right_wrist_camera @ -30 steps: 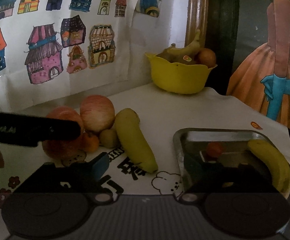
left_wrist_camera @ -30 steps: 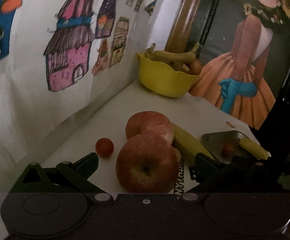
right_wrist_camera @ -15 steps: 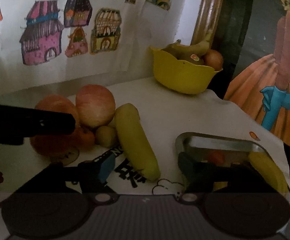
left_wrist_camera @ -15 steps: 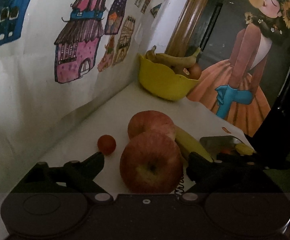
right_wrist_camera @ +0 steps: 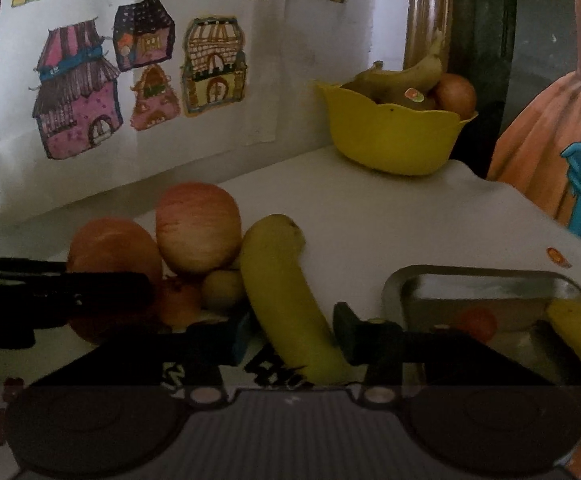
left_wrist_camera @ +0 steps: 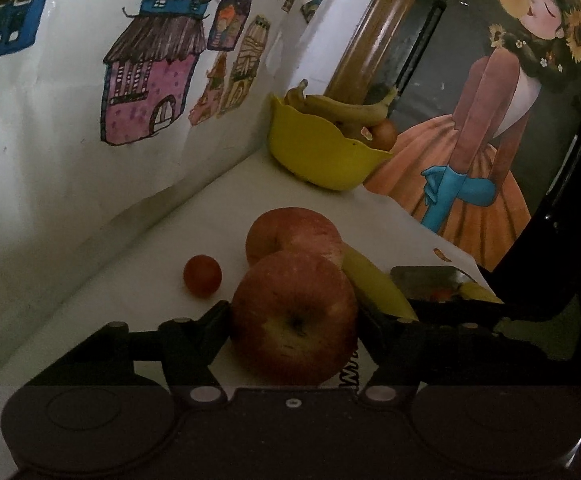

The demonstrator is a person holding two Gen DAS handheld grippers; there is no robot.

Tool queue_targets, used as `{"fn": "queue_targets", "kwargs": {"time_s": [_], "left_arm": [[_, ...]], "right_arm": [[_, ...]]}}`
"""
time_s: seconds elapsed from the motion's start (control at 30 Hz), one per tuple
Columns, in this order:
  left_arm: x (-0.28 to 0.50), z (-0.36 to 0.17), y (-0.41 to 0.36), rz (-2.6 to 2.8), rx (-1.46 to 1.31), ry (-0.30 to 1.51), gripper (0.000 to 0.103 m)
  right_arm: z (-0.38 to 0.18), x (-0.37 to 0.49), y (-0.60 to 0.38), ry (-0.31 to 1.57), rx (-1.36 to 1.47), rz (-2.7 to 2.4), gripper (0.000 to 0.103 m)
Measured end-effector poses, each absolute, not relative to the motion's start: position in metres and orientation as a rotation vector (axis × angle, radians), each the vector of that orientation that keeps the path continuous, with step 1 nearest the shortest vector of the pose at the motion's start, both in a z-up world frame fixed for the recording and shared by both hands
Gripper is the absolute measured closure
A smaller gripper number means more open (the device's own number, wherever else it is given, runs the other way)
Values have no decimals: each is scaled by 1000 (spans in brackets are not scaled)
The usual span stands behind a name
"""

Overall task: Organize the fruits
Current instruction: 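Grasp the red apple with the left gripper while the right gripper grasps the banana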

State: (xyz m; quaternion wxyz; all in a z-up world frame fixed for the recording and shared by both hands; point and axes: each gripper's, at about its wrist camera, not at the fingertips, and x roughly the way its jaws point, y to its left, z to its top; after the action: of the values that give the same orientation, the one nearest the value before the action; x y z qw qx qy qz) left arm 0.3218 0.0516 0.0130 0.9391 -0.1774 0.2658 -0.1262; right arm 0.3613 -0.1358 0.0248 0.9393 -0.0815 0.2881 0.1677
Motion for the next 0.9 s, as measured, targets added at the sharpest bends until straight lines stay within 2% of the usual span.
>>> {"fn": "queue_targets", "kwargs": {"time_s": [0.5, 0.57, 0.73, 0.9], "left_arm": [[318, 11, 57, -308, -396, 559, 35], [318, 11, 58, -309, -399, 560, 35], [317, 10, 58, -311, -407, 558, 35], [319, 10, 59, -313, -417, 558, 35]], "right_arm": [[30, 299, -151, 625, -261, 338, 62], [31, 293, -152, 628, -279, 353, 61], [31, 306, -153, 645, -215, 367, 51], [29, 327, -152, 673, -127, 387, 49]]}}
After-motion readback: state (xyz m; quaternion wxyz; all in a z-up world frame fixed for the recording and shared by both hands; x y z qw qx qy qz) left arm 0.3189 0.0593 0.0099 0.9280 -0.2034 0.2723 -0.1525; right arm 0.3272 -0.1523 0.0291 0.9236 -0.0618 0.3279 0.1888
